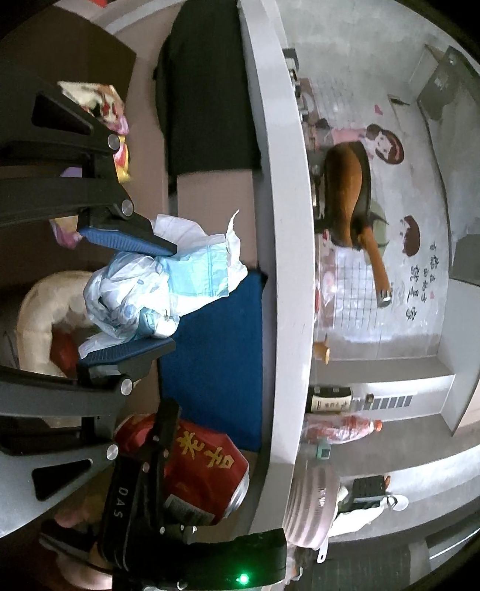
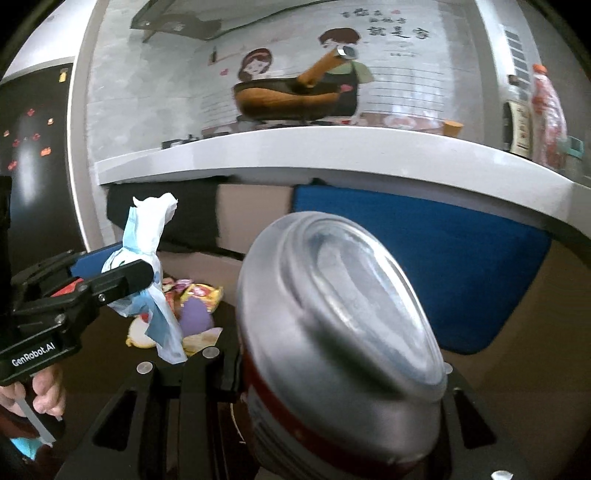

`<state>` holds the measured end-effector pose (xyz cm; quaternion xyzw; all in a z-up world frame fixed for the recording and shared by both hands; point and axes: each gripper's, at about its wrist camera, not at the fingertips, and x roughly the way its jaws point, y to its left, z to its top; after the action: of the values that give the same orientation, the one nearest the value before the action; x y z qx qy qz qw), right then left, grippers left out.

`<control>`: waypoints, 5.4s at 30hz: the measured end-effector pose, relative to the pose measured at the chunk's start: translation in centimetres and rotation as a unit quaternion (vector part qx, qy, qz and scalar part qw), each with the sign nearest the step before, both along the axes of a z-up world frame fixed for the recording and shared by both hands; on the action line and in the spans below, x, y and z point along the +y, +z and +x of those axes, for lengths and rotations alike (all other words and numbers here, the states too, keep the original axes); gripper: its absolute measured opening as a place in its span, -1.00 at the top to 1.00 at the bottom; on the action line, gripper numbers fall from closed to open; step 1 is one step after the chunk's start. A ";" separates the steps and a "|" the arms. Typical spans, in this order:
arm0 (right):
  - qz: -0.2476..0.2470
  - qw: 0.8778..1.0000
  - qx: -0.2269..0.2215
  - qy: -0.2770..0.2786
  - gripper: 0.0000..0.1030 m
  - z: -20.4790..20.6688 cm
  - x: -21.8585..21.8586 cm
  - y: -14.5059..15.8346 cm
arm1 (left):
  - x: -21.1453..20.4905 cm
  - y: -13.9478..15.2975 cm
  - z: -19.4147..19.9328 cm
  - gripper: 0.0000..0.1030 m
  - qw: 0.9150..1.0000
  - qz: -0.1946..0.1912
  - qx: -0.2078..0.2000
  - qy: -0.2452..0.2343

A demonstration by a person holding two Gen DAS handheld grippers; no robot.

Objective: Collect trash
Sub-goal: 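Carry the tissue in the left gripper while the right gripper carries the red can toward the bin, then open both grippers over the bin to drop the tissue and the red can, then move both grippers back toward the remaining trash pile, then grasp the white-and-red chip bag with the left gripper while the right gripper grasps the pink-and-yellow snack wrapper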

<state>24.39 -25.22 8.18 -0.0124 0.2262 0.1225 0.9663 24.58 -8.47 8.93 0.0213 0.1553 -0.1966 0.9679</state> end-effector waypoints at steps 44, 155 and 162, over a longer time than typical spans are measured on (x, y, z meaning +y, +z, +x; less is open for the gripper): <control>0.064 0.991 0.099 -0.060 -0.31 7.1 -4.2 -10.1 | -1.3 -11.9 10.9 -0.18 0.976 -0.065 0.197 -0.071; 0.022 0.964 0.211 0.160 0.75 8.4 21.7 -16.4 | 30.3 -16.1 -3.8 0.50 0.965 -0.029 0.205 0.161; 0.028 0.974 0.166 0.153 0.79 6.4 20.2 -12.4 | 27.6 -13.8 -3.6 0.66 0.969 0.004 0.150 0.195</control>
<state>30.79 -5.05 -4.25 0.0005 0.3759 0.2750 0.8849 20.98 19.17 -4.82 -0.0357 0.3002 -0.0043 0.9532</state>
